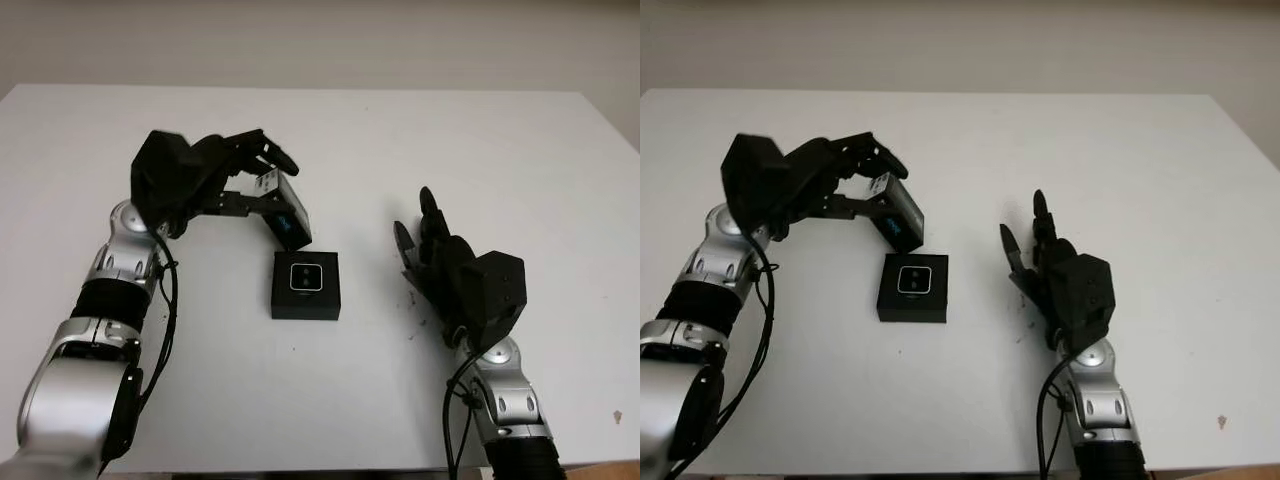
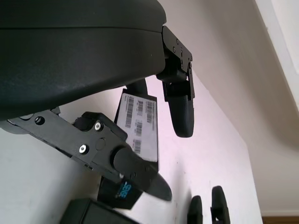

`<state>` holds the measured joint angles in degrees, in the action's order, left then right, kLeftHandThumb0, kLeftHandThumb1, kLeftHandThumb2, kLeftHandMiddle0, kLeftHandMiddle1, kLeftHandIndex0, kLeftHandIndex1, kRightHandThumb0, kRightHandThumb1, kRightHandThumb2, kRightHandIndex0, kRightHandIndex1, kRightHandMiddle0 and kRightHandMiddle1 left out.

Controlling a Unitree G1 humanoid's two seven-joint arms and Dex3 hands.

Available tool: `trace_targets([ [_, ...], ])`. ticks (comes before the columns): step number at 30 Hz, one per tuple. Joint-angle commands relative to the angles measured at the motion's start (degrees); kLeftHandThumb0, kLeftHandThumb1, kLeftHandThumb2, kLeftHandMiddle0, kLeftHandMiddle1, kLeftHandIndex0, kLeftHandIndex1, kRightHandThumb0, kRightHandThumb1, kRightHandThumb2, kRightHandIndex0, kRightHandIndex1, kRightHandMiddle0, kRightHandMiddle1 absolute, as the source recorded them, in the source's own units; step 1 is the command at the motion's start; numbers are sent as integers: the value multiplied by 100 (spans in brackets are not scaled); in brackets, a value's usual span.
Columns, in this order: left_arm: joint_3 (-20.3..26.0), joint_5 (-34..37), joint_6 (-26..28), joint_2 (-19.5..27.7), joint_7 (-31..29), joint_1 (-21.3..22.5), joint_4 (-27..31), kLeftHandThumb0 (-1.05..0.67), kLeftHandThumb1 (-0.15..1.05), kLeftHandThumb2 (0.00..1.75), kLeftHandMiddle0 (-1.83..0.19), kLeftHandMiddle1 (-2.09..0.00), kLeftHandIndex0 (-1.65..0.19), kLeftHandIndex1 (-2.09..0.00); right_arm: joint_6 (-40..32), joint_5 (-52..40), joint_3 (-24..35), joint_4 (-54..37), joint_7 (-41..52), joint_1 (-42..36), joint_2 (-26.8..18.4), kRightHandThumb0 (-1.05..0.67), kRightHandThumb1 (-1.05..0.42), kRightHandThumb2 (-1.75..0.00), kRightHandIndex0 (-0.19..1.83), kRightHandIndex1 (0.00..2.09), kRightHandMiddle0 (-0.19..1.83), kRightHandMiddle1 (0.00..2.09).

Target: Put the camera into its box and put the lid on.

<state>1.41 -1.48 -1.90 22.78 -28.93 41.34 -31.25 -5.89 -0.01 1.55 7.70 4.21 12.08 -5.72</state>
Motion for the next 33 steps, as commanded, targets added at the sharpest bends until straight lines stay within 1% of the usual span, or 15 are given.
trace_targets([
  [1, 93, 112, 236, 88, 43, -327, 697, -29, 97, 5, -36, -162, -31, -136, -56, -2, -19, -44, 7, -27, 13, -69, -105, -51, -19, 1, -16, 4],
  [3, 126, 193, 342, 85, 84, -630, 1101, -30, 97, 5, -38, -165, -31, -136, -58, 5, -32, -28, 4, -14, 11, -69, -105, -51, -19, 1, -16, 5],
  [5, 158, 274, 450, 68, 123, -840, 1388, -30, 97, 5, -39, -166, -31, -136, -43, 6, -42, -13, 7, -4, 13, -69, -105, -52, -19, 1, -16, 5],
  [8, 191, 357, 773, 0, 285, -1126, 1886, -30, 97, 5, -38, -166, -31, -135, 19, 86, -87, 32, -26, 13, -13, -69, -105, -52, -19, 1, -15, 5],
  [11, 202, 390, 936, -98, 502, -1339, 2308, -29, 97, 5, -37, -166, -30, -135, 96, 83, -76, 127, 3, 40, -22, -70, -105, -52, -19, 2, -16, 5],
  [12, 225, 434, 902, -148, 560, -1369, 2365, -29, 97, 5, -35, -167, -29, -136, 99, 66, -65, 148, 19, 49, -18, -70, -105, -52, -19, 2, -16, 5],
  [16, 256, 417, 677, -266, 876, -1376, 2442, -24, 97, 5, -35, -163, -29, -137, 17, 30, -60, 137, 51, 53, -5, -71, -105, -51, -19, 2, -16, 5],
  [21, 117, 84, 188, -172, 1056, -1337, 2207, -24, 98, 5, -35, -152, -29, -136, -58, 119, -111, 110, 25, 36, -25, -74, -105, -52, -19, 1, -16, 5],
  [23, 96, 22, 92, -179, 1071, -1352, 2126, -23, 98, 5, -35, -150, -30, -136, -131, 137, -108, 81, 5, 28, -14, -74, -105, -52, -19, 2, -16, 5],
  [26, 127, 162, -86, -234, 956, -1391, 2005, -20, 98, 5, -38, -155, -29, -137, -199, 140, -106, 13, 16, 9, -18, -75, -105, -52, -19, 2, -15, 5],
  [29, 182, 460, 112, -321, 822, -1478, 2102, -23, 96, 5, -40, -159, -31, -137, -159, 140, -103, 41, 50, 4, -42, -74, -105, -52, -19, 2, -16, 5],
  [33, 176, 691, 319, -382, 744, -1587, 2303, -25, 97, 5, -38, -155, -30, -135, -123, 106, -82, 66, 78, 13, -24, -74, -105, -52, -19, 2, -17, 5],
])
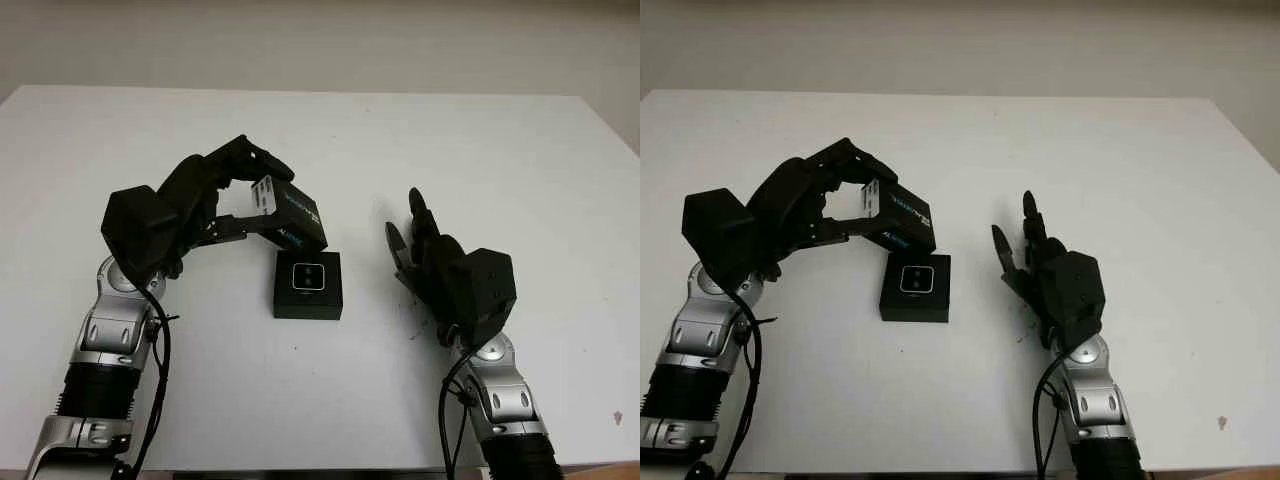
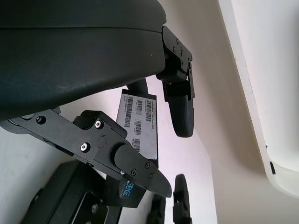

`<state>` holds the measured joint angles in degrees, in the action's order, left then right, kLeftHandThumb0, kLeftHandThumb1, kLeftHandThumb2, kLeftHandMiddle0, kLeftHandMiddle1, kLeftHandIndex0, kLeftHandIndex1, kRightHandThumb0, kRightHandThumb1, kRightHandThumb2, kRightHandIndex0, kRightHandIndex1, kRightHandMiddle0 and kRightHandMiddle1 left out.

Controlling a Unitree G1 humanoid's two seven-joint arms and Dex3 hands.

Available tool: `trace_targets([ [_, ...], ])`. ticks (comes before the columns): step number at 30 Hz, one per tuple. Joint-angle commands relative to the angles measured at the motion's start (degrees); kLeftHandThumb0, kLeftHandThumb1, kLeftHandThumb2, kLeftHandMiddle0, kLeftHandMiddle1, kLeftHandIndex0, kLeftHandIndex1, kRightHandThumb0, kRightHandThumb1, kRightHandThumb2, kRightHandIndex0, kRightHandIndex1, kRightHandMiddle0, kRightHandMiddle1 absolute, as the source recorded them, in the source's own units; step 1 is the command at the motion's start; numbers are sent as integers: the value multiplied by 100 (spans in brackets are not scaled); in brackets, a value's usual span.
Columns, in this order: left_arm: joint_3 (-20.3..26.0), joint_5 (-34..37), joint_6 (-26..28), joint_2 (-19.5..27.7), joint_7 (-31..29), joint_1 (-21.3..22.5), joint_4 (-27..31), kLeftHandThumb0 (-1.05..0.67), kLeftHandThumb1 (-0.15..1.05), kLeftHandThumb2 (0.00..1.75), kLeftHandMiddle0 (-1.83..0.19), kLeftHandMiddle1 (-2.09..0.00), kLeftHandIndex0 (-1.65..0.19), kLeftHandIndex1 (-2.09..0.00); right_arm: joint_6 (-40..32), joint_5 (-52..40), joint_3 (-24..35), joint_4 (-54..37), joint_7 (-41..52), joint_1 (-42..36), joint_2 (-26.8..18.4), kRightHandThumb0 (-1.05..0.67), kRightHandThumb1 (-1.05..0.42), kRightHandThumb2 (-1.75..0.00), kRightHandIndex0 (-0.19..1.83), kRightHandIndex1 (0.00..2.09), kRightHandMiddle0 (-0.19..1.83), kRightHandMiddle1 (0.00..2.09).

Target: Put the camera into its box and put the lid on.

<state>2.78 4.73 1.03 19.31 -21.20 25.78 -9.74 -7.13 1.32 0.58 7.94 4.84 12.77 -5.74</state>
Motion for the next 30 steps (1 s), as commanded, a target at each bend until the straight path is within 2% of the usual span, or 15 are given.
trace_targets([
  [1, 31, 103, 34, -56, -35, -59, 197, -25, 97, 5, -38, -154, -30, -134, 66, -25, 16, 59, 12, -60, -16, -73, -105, -52, -19, 2, -17, 5],
  [5, 49, 294, 90, -168, -54, -106, 305, -25, 97, 5, -38, -155, -31, -133, 196, -27, 21, 110, 20, -63, -19, -71, -105, -53, -19, 2, -17, 5],
  [13, 108, 857, 628, -429, -68, -210, 759, -25, 97, 5, -38, -156, -34, -136, 119, -17, 17, 61, 45, -84, -49, -72, -105, -53, -19, 1, -17, 5],
  [21, 148, 1131, 974, -492, -132, -260, 882, -25, 97, 5, -38, -159, -34, -139, 192, -69, 44, 100, 77, -104, -23, -71, -105, -53, -19, 1, -18, 5],
  [30, 31, 1038, 848, -464, -286, -478, 958, -27, 97, 6, -40, -159, -32, -141, 109, -31, 25, 59, 66, -107, -58, -72, -105, -53, -19, 1, -18, 5],
])
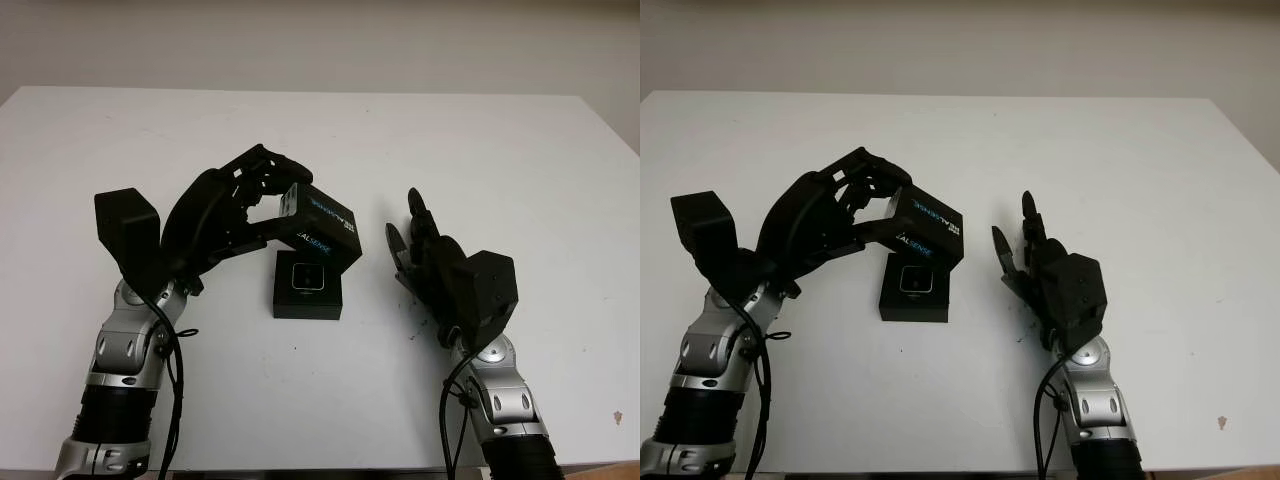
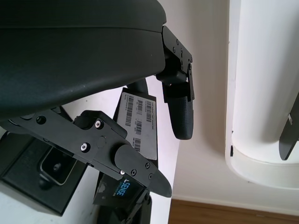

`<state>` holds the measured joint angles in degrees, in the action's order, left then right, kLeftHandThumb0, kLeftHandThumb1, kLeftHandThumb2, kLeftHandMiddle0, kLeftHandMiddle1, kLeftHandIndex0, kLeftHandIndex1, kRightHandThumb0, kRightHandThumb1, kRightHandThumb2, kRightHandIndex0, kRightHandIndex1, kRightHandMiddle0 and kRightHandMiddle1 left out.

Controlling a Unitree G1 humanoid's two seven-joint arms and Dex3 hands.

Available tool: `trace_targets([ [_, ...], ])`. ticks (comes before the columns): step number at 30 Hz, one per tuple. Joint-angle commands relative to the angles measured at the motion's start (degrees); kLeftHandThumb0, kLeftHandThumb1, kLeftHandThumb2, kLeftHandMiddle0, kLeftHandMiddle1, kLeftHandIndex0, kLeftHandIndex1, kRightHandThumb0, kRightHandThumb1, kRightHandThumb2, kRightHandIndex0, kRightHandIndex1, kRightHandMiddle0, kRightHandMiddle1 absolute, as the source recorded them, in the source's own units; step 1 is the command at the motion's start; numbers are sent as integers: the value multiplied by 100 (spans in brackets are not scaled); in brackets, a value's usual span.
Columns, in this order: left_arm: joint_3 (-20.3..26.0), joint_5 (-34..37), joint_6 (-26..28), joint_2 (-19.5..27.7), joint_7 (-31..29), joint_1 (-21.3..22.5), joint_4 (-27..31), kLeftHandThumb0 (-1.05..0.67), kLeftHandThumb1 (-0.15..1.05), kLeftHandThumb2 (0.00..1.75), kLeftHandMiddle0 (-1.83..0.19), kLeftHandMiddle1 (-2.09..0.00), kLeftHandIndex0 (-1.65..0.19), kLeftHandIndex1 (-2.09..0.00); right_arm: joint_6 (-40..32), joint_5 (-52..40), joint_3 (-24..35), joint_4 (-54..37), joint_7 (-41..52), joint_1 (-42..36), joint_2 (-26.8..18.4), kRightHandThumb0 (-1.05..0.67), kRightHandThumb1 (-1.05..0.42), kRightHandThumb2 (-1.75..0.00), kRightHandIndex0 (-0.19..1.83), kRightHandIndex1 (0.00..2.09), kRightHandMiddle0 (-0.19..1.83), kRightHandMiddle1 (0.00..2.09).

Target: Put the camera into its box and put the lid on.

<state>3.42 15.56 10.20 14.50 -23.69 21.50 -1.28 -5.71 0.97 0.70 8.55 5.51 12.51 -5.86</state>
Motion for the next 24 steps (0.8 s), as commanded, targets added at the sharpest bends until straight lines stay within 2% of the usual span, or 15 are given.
trace_targets([
  [1, -52, -68, -93, 26, -55, -81, 125, -27, 97, 6, -41, -159, -32, -141, -40, 8, 14, 2, -2, -75, -49, -73, -105, -53, -19, 1, -17, 5],
  [7, -181, -167, -38, 58, -133, -339, 318, -27, 97, 5, -45, -157, -33, -141, -95, -147, 111, 5, 9, -30, 15, -73, -105, -52, -19, 1, -18, 5],
  [10, -225, -175, 52, 50, -155, -473, 418, -28, 95, 5, -50, -158, -36, -141, 115, -563, 343, 85, 122, 47, 103, -71, -105, -64, -19, 0, -19, 1],
  [15, -321, -249, -29, 49, -221, -675, 431, -31, 95, 5, -50, -163, -35, -143, 162, -859, 642, 150, 240, 371, -65, -83, -105, -80, -19, 0, -19, 0],
  [24, -394, -406, -175, 26, -186, -841, 454, -30, 98, 6, -39, -164, -31, -147, 64, -950, 755, 111, 300, 546, -195, -81, -105, -78, -19, 0, -19, 0],
])
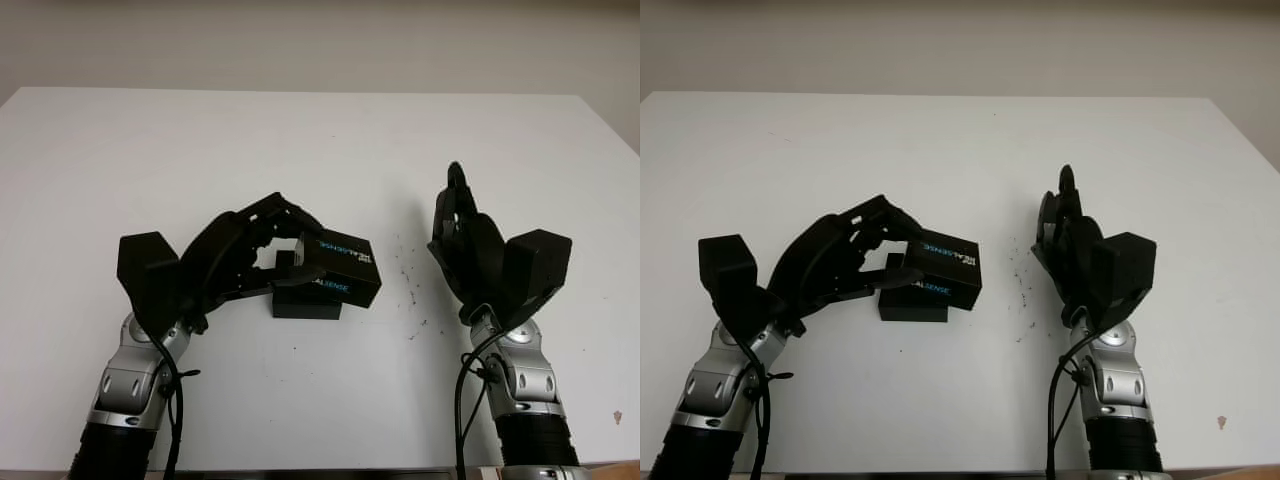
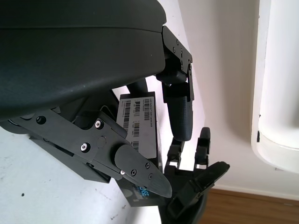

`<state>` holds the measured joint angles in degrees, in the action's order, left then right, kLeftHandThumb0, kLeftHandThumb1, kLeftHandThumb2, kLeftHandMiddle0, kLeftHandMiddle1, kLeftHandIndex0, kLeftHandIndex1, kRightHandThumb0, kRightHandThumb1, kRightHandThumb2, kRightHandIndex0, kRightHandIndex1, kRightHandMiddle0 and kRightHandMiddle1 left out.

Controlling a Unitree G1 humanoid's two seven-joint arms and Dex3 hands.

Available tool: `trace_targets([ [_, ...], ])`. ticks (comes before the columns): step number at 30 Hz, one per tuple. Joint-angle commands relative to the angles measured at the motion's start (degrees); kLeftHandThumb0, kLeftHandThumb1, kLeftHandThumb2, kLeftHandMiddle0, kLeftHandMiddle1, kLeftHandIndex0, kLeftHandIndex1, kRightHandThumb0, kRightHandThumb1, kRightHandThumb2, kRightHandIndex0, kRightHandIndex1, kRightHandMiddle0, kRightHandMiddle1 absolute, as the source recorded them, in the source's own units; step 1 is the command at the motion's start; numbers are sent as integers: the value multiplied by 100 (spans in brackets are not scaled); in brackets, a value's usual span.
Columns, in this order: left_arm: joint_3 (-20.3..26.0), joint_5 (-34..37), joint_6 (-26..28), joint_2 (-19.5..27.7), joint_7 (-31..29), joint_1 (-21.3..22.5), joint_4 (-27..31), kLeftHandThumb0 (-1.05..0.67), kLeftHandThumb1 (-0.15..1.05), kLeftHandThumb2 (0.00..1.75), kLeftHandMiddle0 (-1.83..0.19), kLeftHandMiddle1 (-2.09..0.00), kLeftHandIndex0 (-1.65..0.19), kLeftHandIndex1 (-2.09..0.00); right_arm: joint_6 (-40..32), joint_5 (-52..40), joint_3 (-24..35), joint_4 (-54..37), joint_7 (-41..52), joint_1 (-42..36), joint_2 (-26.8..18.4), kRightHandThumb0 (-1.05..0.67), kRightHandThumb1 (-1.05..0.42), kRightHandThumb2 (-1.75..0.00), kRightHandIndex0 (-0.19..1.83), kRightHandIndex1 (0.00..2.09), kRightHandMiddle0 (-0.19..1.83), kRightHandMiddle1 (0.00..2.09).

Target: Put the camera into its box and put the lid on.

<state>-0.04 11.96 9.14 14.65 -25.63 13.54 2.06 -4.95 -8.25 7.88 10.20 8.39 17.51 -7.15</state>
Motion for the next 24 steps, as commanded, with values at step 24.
trace_targets([
  [24, -123, -993, -772, 275, 252, -172, 94, -30, 101, 6, -28, -161, -22, -144, 191, -141, 15, 131, 379, -50, -108, -77, -105, -77, -19, 0, -19, 0],
])
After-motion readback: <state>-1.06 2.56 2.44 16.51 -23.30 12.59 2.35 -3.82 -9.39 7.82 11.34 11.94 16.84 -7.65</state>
